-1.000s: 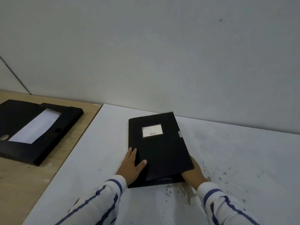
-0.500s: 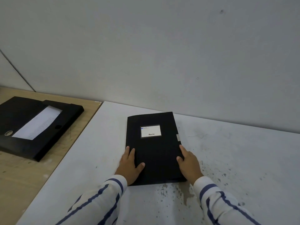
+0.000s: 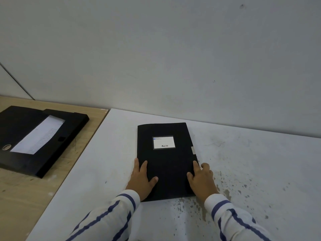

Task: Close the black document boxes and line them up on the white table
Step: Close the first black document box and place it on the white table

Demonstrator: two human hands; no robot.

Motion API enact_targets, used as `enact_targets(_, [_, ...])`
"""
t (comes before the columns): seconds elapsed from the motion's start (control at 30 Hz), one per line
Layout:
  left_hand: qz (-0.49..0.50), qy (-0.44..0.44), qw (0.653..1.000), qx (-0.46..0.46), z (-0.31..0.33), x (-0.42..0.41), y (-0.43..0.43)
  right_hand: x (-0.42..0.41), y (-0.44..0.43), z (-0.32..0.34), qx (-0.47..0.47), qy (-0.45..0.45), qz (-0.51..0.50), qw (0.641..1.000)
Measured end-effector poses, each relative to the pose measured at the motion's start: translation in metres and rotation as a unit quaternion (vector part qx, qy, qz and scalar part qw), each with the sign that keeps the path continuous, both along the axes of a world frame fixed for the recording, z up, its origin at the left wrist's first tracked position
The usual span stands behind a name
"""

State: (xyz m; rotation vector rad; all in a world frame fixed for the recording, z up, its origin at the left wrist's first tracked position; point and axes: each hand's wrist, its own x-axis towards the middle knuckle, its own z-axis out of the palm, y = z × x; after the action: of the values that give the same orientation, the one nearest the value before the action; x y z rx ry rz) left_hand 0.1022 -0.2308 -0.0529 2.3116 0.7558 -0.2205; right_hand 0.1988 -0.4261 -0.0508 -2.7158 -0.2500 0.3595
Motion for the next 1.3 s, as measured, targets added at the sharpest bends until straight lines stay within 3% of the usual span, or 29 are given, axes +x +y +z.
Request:
enact_targets(0.17, [0.098, -0.076, 0.982, -0.14, 0.007, -0.003, 0.007, -0.006, 0.004, 0.007, 0.073, 0.082, -0.066, 0.992])
enact_targets(0.3, [0.109, -0.081, 0.977, -0.166, 0.01, 0.0, 0.008, -0.017, 0.006, 0.01, 0.125, 0.082, -0.103, 0.983])
enact_targets(0.47, [0.072, -0.09, 0.979, -0.165, 0.01, 0.009, 0.005, -0.023, -0.006, 0.008, 0.176, 0.075, -0.122, 0.974])
enact_targets(0.83, [-0.018, -0.086, 0.978, -0.188, 0.013, 0.087, -0.095, 0.021, -0.116, 0.011, 0.151, 0.043, -0.202, 0.967])
enact_targets(1.3, [-0.024, -0.077, 0.982, -0.168, 0.013, 0.151, -0.169, 0.08, -0.185, 0.005, 0.156, 0.041, -0.223, 0.961])
